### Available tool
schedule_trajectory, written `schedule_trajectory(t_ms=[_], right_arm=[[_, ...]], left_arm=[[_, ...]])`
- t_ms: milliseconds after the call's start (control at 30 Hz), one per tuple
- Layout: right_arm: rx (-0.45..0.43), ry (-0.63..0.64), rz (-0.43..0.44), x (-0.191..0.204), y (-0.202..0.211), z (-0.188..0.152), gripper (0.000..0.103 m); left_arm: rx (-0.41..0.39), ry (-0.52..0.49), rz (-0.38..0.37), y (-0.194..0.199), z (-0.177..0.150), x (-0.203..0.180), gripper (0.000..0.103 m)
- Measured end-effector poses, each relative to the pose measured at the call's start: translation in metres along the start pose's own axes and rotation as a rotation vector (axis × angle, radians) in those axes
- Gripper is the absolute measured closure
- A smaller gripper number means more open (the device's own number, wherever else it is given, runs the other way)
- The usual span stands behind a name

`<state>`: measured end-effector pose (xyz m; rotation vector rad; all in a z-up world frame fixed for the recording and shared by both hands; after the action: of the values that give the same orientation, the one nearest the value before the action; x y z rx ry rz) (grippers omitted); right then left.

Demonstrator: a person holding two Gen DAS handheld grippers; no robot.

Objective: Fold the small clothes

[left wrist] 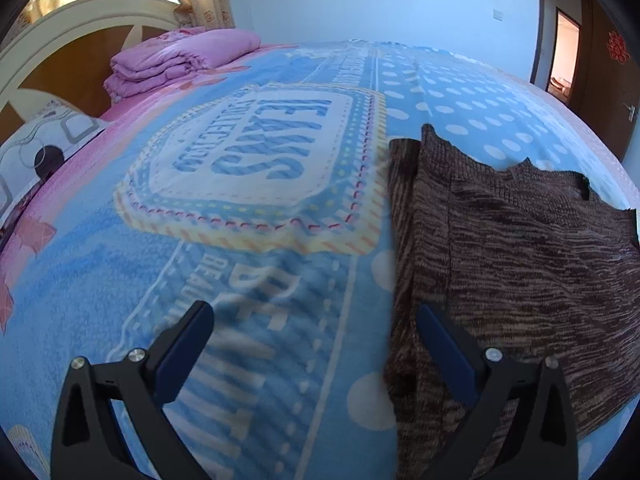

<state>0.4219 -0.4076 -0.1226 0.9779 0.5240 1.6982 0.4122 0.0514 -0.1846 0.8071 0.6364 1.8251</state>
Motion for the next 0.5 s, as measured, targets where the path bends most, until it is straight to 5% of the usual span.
schedule_trajectory(t_ms=[267,500], right_arm=[[0.026,0.071,0.080,0.030,0.056,-0.059,0.073],[0.089,0.073,0.096,0.030,0.058,-0.103,0.068]], left_arm=[[-0.022,-0.018,-0.074,0.034,-0.035,0.009,0.000],[-0.047,-0.095,-0.071,0.040,-0.043,-0.006,0.000]])
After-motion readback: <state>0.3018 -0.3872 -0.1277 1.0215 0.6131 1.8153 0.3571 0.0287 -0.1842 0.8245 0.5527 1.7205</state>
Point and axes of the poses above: each gripper's, at about its wrist camera, not at the fingertips, and y roughly against the way its jaws point, x to its left, z to its top, the point moved 5 cm from there along -y, roughly the way its jaws point, and after that the axes turned 15 degrees about z, right-handed, at the moved point
